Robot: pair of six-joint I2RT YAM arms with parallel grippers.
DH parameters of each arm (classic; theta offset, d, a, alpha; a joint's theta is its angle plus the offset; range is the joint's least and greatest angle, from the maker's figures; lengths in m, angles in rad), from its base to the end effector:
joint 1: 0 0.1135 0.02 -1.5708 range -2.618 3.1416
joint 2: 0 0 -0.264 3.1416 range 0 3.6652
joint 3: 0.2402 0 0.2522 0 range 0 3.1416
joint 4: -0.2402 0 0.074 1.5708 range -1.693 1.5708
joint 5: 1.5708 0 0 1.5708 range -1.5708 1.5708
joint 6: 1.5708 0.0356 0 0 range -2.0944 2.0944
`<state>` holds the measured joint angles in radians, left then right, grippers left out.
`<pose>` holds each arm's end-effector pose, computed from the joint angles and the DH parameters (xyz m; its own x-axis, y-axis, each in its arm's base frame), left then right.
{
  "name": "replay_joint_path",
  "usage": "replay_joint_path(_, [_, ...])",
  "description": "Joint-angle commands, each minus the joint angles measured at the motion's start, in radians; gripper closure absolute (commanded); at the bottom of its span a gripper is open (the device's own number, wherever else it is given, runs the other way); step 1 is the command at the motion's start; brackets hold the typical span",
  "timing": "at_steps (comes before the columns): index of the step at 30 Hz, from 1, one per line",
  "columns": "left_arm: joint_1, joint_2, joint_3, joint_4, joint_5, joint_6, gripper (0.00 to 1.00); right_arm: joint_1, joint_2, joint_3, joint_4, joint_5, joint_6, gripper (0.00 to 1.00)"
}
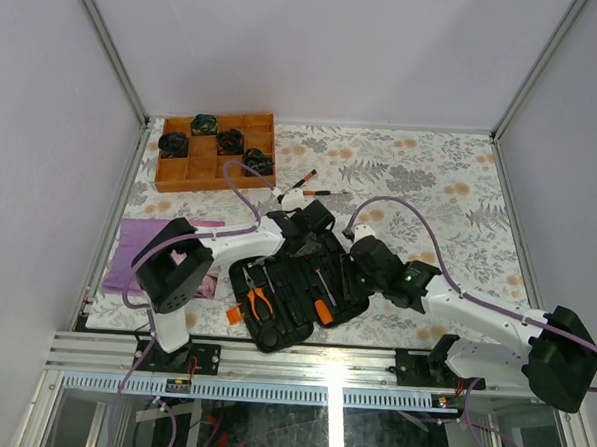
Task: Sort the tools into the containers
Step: Adjust the screwdriver in the storage box.
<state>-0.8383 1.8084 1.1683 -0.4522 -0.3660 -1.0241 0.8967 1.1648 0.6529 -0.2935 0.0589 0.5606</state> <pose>0.2528 -0.2620 0.1767 -0.8075 -0.2950 -0.5108 -0.2034 0.9521 -0.2282 0.1481 0.1820 0.2094 -0.7824 -0.1289 -0.6093 -0.3996 0.8543 0.3324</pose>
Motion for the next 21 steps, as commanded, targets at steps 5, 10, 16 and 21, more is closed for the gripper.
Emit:
replay_joint_path(5, [-0.005,0.040,-0.001,-0.007,-0.017,0.002,0.80,-0.003,-0.022,0.022,0.058,-0.032,0.029,0.63])
replay_joint_path(10, [-0.006,0.033,-0.011,-0.008,-0.020,0.001,0.80,-0.002,0.017,0.017,0.091,-0.063,0.030,0.67])
replay_joint_path(16, [-0.006,0.029,-0.018,-0.008,-0.020,-0.001,0.80,-0.004,0.055,0.016,0.111,-0.084,0.029,0.72])
replay_joint_path(21, [-0.007,0.028,-0.019,-0.008,-0.018,-0.002,0.80,-0.003,0.093,0.023,0.107,-0.089,0.020,0.74])
